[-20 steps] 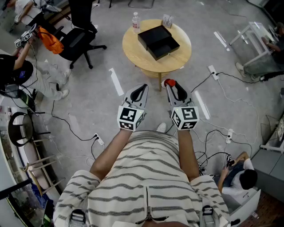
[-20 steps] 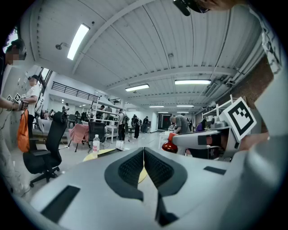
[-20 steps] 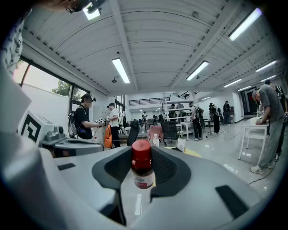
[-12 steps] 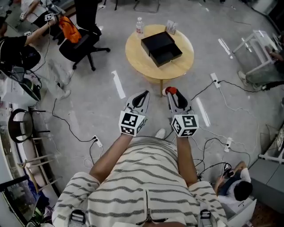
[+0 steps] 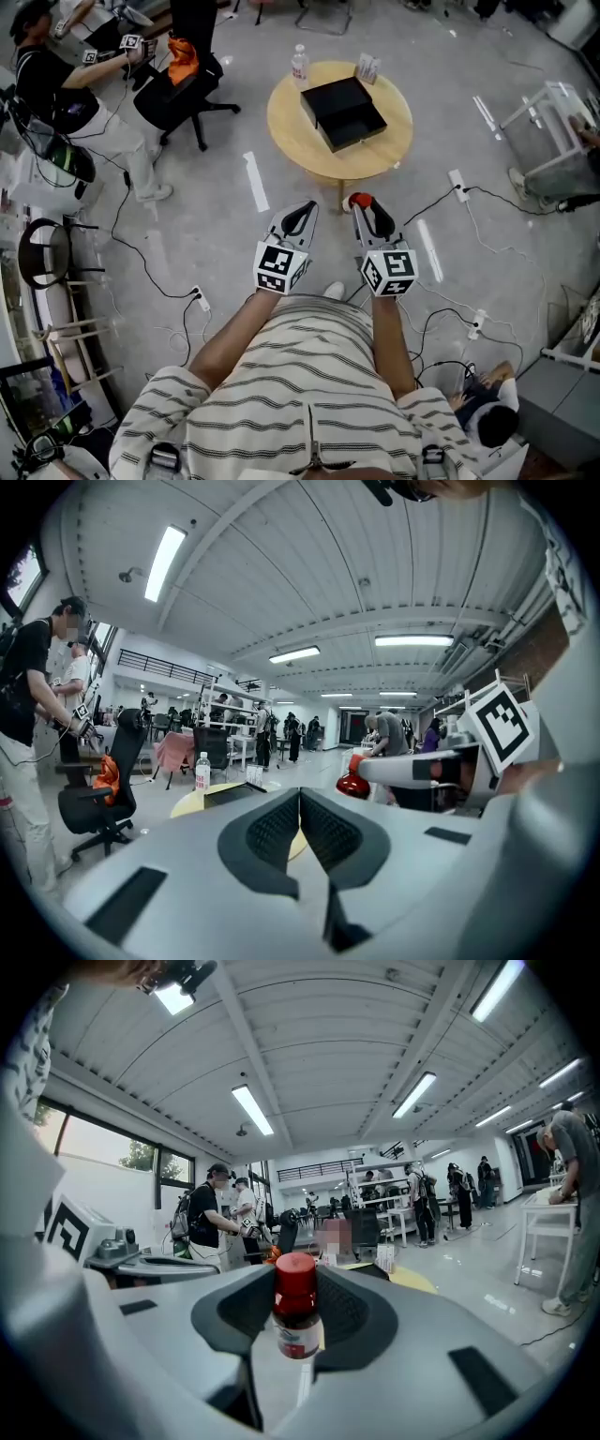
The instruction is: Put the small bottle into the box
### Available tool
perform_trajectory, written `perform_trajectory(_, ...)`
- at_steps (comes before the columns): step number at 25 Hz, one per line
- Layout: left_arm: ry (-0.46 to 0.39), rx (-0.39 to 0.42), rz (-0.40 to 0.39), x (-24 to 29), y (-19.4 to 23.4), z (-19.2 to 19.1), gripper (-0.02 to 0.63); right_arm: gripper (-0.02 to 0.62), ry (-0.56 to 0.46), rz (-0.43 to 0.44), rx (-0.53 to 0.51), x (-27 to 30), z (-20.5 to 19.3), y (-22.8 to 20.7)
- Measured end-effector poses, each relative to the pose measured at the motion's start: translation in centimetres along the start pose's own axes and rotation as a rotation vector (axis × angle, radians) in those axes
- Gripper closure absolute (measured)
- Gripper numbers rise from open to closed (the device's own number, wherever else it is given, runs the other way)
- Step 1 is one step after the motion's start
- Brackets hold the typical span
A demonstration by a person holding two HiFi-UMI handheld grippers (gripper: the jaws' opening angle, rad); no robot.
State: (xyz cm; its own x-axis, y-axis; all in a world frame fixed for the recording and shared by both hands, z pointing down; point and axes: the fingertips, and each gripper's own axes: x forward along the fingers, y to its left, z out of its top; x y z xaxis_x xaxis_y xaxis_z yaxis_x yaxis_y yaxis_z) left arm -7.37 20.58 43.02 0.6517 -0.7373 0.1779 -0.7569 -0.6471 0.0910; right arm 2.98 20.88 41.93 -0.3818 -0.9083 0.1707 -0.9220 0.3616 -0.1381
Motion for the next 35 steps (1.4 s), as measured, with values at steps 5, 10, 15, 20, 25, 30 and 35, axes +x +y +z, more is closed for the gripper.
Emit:
perform_trajectory(5,0.005,0.002,0.032,1.2,-0.8,0.0,0.584,0.449,0.003,0.039,-0.005,0.0,0.1,-1.1)
perform_trajectory(10,-0.005,-0.001,0.054,1.9,-3.0,-0.1,0.584,0.449,-0.004,0.068,-0.012,-1.1,0.1,-2.6)
perform_trajectory(15,0.028,0.014,0.065,2.4,-4.3,-1.2,0.584,0.448,0.007,0.075,0.001,-1.3,-0.6,-3.9)
perform_trajectory(20,0.033,0.005,0.083,4.2,-3.3,-1.5,0.584,0.448,0.016,0.083,0.008,0.0,-0.7,-5.1)
perform_trajectory(25,0.03,0.004,0.076,6.2,-2.2,-1.5,0.584,0.448,0.021,0.086,0.003,2.1,-0.5,-6.0)
perform_trajectory(30,0.024,-0.003,0.082,9.7,1.0,-0.8,0.584,0.449,0.03,0.094,-0.01,6.2,0.4,-7.4)
perform_trajectory(35,0.027,-0.008,0.067,13.4,4.6,0.3,0.584,0.449,0.042,0.081,-0.02,10.9,1.4,-8.8)
